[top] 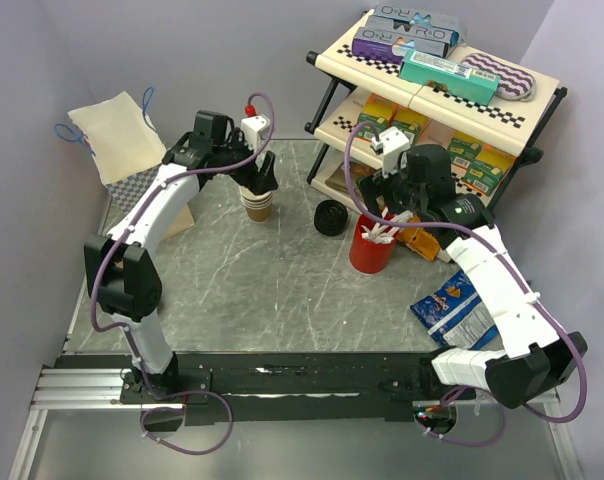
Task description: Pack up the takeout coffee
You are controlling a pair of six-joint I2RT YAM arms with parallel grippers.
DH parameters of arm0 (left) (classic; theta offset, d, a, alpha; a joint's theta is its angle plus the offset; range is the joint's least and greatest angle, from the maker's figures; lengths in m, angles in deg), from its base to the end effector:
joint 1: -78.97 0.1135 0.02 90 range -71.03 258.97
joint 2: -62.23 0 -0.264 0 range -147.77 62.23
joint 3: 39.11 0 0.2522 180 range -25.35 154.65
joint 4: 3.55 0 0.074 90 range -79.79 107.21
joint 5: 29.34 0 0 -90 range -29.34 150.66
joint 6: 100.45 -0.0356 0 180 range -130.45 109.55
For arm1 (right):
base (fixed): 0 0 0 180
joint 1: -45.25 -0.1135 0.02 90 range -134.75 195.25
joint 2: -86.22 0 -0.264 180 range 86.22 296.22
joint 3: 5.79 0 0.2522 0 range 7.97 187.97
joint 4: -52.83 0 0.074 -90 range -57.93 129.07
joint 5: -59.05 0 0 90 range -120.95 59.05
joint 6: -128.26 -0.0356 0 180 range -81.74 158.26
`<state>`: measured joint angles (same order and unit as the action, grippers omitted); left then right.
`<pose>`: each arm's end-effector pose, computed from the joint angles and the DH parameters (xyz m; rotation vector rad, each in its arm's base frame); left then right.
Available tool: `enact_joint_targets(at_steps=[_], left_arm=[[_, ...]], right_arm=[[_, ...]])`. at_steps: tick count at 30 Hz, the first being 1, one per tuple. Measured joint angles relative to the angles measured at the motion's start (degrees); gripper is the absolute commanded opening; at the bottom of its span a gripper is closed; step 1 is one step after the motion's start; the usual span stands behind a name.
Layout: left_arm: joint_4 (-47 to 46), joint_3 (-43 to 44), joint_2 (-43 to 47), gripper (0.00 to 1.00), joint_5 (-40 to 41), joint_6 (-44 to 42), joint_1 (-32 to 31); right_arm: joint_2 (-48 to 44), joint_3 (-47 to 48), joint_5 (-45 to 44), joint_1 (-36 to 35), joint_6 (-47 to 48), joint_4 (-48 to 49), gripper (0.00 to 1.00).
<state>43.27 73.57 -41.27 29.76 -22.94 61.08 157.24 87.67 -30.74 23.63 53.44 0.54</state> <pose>0.3878 -0.1444 0.3466 0.8549 2.0212 -0.6507 0.2438 0.0968 0.4049 -0.6626 1.9849 0.0719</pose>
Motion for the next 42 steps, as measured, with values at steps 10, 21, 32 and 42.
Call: enact_joint_targets(at_steps=[10,21,32,42], left_arm=[[0.3,0.2,3.1,0.78,0.5,-6.4,0.0],[-2.3,1.7,-2.0,0.57,0.3,-6.4,-0.4],[-3.4,3.6,-8.9,0.55,2.8,-1.5,-0.6],[0.2,1.2,-6.9,0.49,10.2,-0.3,-2.6]], right_arm=[[0.0,0.2,2.7,0.0,6.6,-0.2,1.00],[-3.0,-4.4,4.9,0.0,10.2,-2.1,1.00],[-3.1,-5.2,5.5,0.3,10.7,-2.9,1.00],[-3.0,-6.0,6.6,0.8,10.7,-2.8,1.00]])
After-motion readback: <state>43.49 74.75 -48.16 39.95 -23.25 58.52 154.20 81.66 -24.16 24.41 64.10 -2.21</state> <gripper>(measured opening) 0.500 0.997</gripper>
